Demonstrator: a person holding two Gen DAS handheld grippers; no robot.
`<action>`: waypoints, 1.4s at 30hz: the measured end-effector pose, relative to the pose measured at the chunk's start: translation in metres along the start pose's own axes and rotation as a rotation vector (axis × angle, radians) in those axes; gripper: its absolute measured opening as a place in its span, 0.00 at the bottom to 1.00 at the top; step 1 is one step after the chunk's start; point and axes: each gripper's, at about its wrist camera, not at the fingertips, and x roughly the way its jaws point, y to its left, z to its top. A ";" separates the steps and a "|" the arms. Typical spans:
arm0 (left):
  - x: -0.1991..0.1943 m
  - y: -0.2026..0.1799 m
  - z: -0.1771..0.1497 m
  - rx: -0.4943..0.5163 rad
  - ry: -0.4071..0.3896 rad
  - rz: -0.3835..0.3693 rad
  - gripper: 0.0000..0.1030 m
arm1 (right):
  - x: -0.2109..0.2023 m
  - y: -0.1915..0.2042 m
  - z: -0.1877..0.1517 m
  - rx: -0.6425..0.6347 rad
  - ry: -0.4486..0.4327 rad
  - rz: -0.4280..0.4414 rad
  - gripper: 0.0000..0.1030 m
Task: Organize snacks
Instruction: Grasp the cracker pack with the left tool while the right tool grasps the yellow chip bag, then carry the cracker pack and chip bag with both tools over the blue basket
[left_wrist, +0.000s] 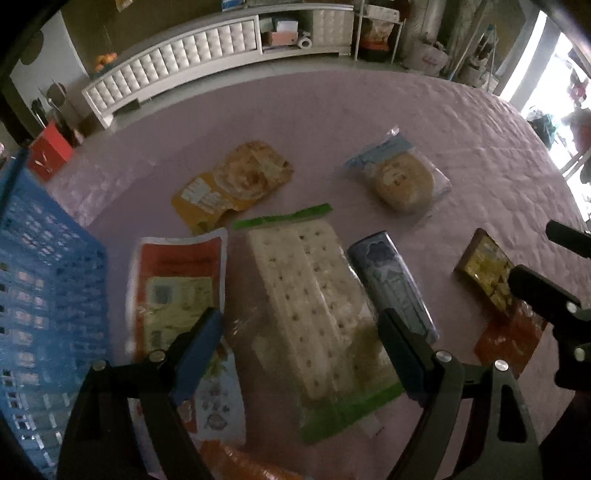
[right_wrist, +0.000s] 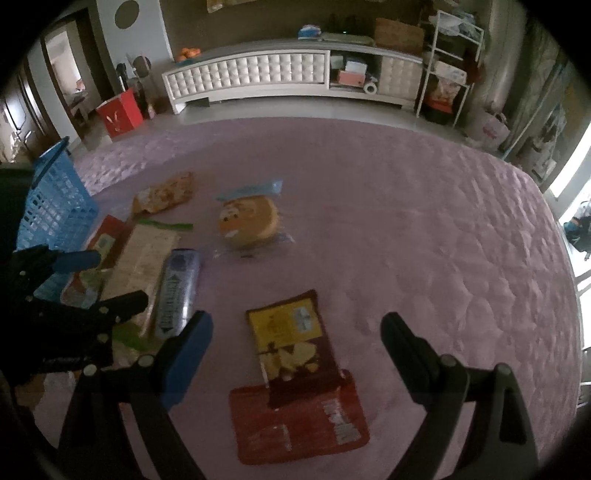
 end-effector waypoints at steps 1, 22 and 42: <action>0.002 -0.001 0.001 0.002 0.002 0.003 0.82 | -0.002 -0.004 -0.001 0.009 -0.006 0.000 0.92; -0.016 -0.007 0.002 0.002 -0.048 0.029 0.31 | 0.005 -0.016 -0.005 0.039 -0.009 0.011 0.92; -0.051 0.018 -0.032 -0.058 -0.124 -0.044 0.12 | 0.035 0.003 -0.011 -0.054 0.061 0.033 0.52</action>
